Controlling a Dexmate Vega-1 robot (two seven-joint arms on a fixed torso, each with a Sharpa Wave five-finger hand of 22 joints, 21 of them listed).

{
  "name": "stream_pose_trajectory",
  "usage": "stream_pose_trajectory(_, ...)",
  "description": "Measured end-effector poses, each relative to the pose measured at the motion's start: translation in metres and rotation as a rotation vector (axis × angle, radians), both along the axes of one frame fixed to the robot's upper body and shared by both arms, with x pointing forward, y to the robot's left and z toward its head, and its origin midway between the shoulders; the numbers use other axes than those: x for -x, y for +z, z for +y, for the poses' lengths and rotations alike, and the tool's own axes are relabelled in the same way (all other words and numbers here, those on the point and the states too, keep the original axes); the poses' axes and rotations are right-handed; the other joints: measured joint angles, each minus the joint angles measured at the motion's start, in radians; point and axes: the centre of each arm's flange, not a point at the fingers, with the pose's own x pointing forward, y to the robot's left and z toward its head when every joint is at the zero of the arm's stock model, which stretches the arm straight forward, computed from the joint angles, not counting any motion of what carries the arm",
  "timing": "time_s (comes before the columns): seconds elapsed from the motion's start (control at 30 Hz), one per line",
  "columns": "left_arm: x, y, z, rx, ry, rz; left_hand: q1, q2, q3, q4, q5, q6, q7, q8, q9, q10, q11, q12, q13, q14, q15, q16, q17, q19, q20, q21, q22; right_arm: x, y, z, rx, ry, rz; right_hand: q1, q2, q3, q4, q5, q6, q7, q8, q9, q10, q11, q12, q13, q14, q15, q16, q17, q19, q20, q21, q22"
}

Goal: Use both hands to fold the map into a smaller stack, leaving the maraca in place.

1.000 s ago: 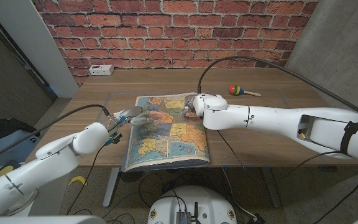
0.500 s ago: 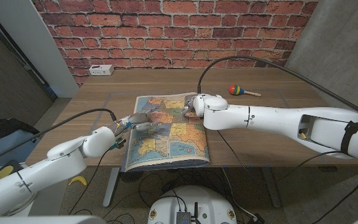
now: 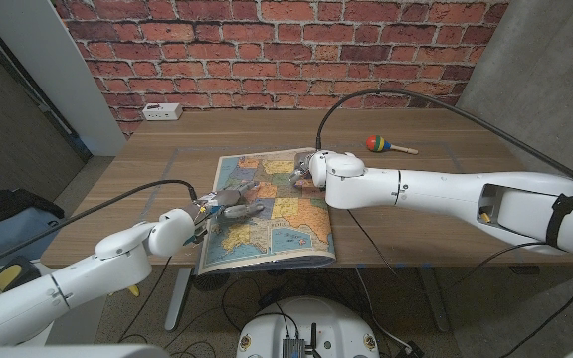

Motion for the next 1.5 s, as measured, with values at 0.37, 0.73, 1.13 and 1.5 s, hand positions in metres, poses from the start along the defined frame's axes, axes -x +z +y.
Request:
stream_pose_trajectory(0.37, -0.011, -0.014, -0.007, -0.064, 0.022, 0.042, -0.015, -0.004, -0.001, 0.010, 0.005, 0.000, 0.000, 0.000, 0.000, 0.000, 0.000, 0.000, 0.000, -0.001, -0.001, 0.005, -0.003, -0.008, -0.007, 0.008, -0.003, 0.006, -0.003, -0.005, -0.082, 0.012, -0.063, -0.043, 0.053, -0.015, 0.053, -0.004, -0.046, -0.013, 0.000, 0.003, -0.102, -0.020, -0.012, 0.000, -0.091, -0.007, -0.005, 0.021, -0.031, -0.042, -0.028, 0.000)
stream_pose_trajectory(0.73, -0.017, -0.022, -0.010, -0.082, 0.032, 0.077, -0.019, -0.009, -0.001, 0.009, 0.005, 0.000, 0.000, 0.000, 0.000, -0.001, 0.000, 0.000, -0.003, -0.006, -0.005, 0.004, -0.006, -0.014, -0.007, 0.012, -0.003, 0.014, -0.017, -0.011, -0.240, 0.024, -0.229, -0.171, 0.044, -0.038, 0.153, -0.008, -0.212, -0.036, -0.008, 0.003, -0.305, -0.072, -0.016, -0.008, -0.338, -0.004, -0.029, 0.019, -0.238, -0.086, -0.071, 0.000)
stream_pose_trajectory(1.13, -0.021, -0.026, -0.013, -0.094, 0.029, 0.100, -0.019, -0.009, -0.004, 0.006, 0.005, 0.000, 0.000, 0.000, 0.000, -0.006, 0.002, 0.005, -0.003, -0.010, -0.010, 0.002, -0.010, -0.015, -0.007, 0.012, -0.037, 0.003, -0.038, -0.022, -0.325, -0.043, -0.287, -0.389, -0.007, -0.158, 0.249, -0.003, -0.472, -0.029, -0.016, -0.009, -0.415, -0.067, -0.016, -0.017, -0.450, -0.004, -0.029, -0.026, -0.369, -0.064, -0.071, 0.000)
stream_pose_trajectory(1.5, -0.025, -0.025, -0.014, -0.100, 0.023, 0.111, -0.019, -0.009, -0.008, 0.002, 0.005, 0.000, 0.000, 0.000, 0.000, -0.003, 0.004, 0.004, -0.003, -0.011, -0.010, 0.002, -0.010, -0.015, -0.007, 0.012, -0.037, -0.023, -0.053, -0.030, -0.296, -0.153, -0.222, -0.523, 0.011, -0.194, 0.300, 0.012, -0.597, -0.053, -0.015, -0.014, -0.520, -0.116, -0.016, -0.017, -0.452, -0.002, -0.029, -0.030, -0.553, -0.084, -0.078, 0.000)
